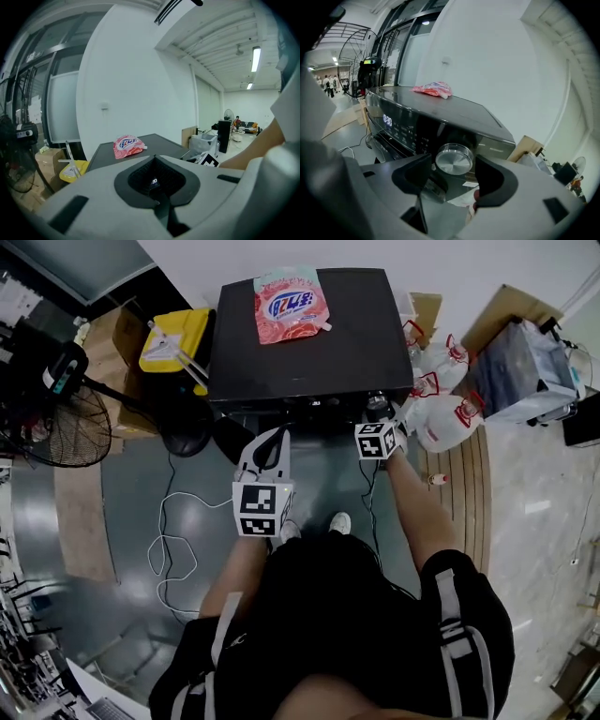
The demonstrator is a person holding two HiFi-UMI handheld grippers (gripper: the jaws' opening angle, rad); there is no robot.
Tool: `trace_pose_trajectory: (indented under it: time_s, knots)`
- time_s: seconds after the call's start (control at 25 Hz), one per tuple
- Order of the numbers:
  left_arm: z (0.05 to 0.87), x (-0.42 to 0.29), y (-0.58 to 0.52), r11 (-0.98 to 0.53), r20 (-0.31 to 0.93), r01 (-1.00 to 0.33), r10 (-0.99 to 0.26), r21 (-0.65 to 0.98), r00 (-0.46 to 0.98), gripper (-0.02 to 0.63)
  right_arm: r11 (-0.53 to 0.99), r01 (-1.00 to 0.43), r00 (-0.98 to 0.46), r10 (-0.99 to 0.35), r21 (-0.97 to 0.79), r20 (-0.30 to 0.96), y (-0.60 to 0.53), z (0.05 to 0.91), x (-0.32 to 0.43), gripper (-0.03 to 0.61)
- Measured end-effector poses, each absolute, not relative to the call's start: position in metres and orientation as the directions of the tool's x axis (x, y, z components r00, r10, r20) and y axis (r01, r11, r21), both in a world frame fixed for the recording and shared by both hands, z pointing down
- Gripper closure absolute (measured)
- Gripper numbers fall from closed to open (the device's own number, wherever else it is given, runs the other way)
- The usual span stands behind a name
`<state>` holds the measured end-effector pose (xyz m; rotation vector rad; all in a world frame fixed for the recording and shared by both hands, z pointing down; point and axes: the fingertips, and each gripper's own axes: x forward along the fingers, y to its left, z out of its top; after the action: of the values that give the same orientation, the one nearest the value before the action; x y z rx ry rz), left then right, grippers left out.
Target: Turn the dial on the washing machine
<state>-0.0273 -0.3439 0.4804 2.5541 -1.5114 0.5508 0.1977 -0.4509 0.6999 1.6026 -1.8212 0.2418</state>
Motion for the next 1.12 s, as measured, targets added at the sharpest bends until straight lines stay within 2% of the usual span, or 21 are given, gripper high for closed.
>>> trace_pose_trajectory:
  time_s: [0.56,0.64,0.76,0.84,1.12]
  knots:
    - [0.489,-0.036,-0.341,-0.435,0.386,-0.897,-0.842,-0.073,0.377,0.618,0.200,-0.908,0.070,-0.795,0.369,0.602,-0.462,0.716,0.201,0.325]
    - [0.489,-0.036,-0.342,-0.434,0.385,-0.898,-0.843,-0.071,0.376,0.618,0.191,-0.933,0.036,-0.795,0.305,0.606,-0.462,0.718,0.202,0.325]
    - [0.489,-0.037,-0.343,-0.431,0.382,-0.900,-0.844,-0.064,0.377,0.618,0.124,-0.992,-0.090,-0.796,0.016,0.598,-0.463,0.720,0.205,0.325]
    - [0.489,-0.036,-0.343,-0.431,0.382,-0.901,-0.843,-0.057,0.379,0.618,0.099,-0.991,-0.136,-0.804,-0.095,0.580,-0.463,0.719,0.205,0.325]
    - [0.488,-0.031,-0.339,-0.436,0.378,-0.898,-0.842,-0.057,0.385,0.618,0.100,-0.990,-0.138,-0.809,-0.097,0.572,-0.462,0.719,0.206,0.325]
